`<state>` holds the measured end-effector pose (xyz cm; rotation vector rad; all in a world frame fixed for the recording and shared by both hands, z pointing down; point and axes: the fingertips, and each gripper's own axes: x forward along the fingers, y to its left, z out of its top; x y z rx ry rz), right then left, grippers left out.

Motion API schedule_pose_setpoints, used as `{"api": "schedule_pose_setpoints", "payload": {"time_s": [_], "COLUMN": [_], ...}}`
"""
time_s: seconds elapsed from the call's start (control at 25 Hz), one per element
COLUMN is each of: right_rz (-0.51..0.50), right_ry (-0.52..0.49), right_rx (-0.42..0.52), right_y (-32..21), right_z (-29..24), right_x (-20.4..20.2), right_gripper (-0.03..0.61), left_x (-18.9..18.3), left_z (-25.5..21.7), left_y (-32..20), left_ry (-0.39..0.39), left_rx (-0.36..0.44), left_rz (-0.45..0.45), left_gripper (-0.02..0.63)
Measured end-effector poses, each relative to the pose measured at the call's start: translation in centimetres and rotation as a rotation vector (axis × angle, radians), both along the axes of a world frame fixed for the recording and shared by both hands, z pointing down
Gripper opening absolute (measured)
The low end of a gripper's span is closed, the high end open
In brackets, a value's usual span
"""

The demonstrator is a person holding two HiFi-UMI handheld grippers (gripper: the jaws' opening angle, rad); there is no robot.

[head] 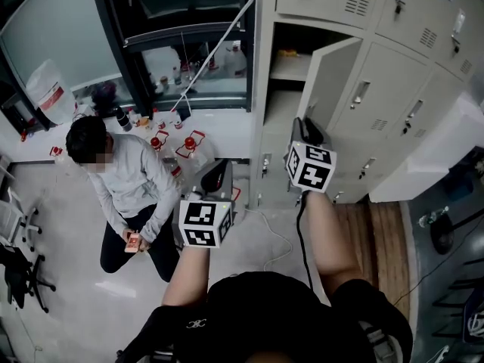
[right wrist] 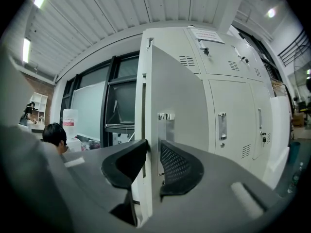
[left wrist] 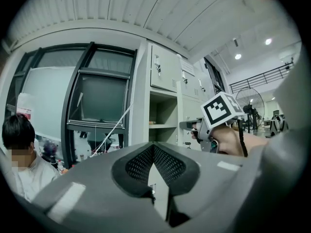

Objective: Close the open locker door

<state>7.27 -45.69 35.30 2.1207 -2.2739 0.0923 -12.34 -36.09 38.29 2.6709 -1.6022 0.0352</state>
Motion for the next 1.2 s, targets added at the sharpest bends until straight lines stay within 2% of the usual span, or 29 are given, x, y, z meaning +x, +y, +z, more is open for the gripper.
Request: {"api": "schedule_pose_setpoints", "payload": {"time_s": [0.44,0.84,1.2], "right_rz": [0.066,0.136,0.155], "right_ry": [0.031,0.066,0.069], "right_rx": [-0.006,-0.007,-0.007], "right_y": [-3.9,-7.5,-10.0], "right_z": [-0.1,-0.2,-0.2], "right_x": [-2.6,-4.5,-5.2], "right_gripper": [0.095,0.089,0.087], "left_x": [-4.2,-7.7,-10.0], "left_z": [-0.1,-0.3,0.2], "left_y": [-1.4,-3.3,-5.0], "left_ry": [0.012,-0.012,-0.018], "left_rx": [0.008,0.014,0.007], "left_rz": [-0.008,-0.027,-0.042], "left_gripper": [0.0,0.0,0.0]}}
